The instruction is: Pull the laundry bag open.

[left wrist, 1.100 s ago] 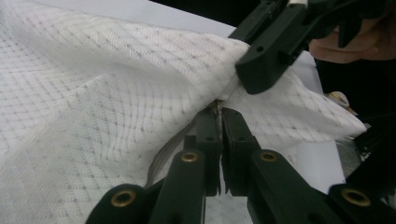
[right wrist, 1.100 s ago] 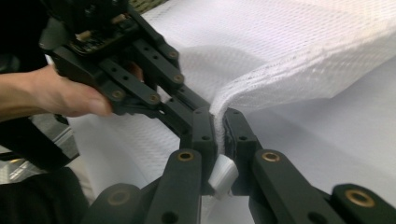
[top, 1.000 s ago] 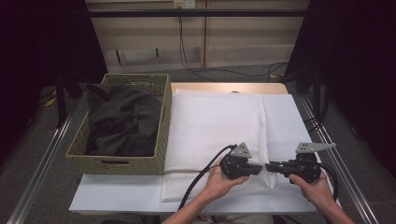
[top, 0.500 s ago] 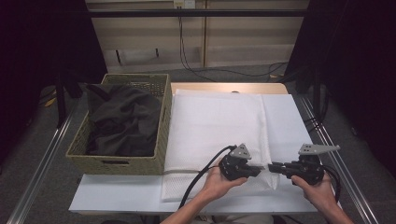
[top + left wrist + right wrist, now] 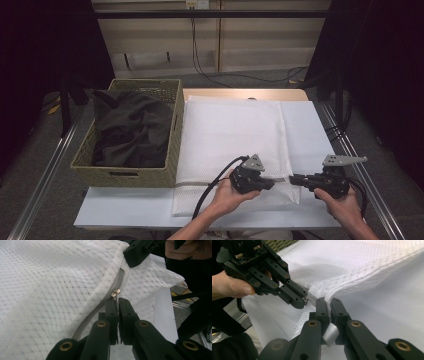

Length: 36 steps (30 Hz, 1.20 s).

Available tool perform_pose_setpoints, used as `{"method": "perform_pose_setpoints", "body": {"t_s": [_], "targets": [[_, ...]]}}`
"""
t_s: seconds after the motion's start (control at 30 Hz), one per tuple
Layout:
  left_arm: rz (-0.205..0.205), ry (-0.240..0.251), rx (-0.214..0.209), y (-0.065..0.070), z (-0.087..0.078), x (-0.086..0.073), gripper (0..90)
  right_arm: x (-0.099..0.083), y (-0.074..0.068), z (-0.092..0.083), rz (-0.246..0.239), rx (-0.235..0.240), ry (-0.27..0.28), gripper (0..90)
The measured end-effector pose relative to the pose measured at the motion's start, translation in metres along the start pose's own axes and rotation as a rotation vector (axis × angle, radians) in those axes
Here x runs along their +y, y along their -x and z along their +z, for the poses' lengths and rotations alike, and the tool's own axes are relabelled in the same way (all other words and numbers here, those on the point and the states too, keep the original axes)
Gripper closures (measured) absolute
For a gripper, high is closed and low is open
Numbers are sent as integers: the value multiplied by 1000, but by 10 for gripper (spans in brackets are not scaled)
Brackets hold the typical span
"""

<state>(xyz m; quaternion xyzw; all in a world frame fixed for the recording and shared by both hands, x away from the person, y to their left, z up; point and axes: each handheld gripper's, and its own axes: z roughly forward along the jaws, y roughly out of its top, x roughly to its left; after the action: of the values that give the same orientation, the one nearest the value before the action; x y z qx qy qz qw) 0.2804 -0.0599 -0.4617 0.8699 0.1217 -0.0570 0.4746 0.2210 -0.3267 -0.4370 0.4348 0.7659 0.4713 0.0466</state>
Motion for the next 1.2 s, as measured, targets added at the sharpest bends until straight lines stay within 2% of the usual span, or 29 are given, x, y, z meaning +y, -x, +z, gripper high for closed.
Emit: {"method": "perform_pose_setpoints", "body": {"t_s": [0.07,0.17,0.23,0.4,0.43,0.47,0.7,0.73,0.9,1.0,1.13,1.17,1.2], "targets": [[-2,0,-11,0,-1,-1,867,0,-1,0,-3,2,1,860],[7,-19,-6,1,-7,-2,866,-1,-4,0,-7,-10,-8,860],[0,2,-15,1,-10,-3,866,-1,-5,0,-12,-8,-6,860],[1,-2,-16,1,-12,-5,866,-1,-7,0,-13,-15,-11,861],[6,-14,-9,1,-14,-5,866,-2,-7,0,-12,-18,-11,861],[3,-3,-14,1,-15,-6,866,-2,-8,-1,-12,-20,-12,861],[-11,-9,7,-2,-26,-10,866,-4,-5,-1,-12,-27,-16,861],[-2,-20,7,-3,-27,-10,866,-4,-5,0,-15,-28,-15,861],[-6,-17,8,-3,-32,-14,866,-5,-4,-1,-5,-38,-24,862],[-6,-31,17,-3,-35,-16,866,-5,-4,-2,-6,-43,-24,862],[-12,-42,30,-6,-40,-19,866,-6,-3,-2,-1,-51,-24,862],[-28,-29,24,-5,-40,-21,866,-6,-2,-2,1,-48,-27,862],[-18,-42,26,-6,-42,-21,866,-6,-2,-2,4,-48,-28,862]]}}
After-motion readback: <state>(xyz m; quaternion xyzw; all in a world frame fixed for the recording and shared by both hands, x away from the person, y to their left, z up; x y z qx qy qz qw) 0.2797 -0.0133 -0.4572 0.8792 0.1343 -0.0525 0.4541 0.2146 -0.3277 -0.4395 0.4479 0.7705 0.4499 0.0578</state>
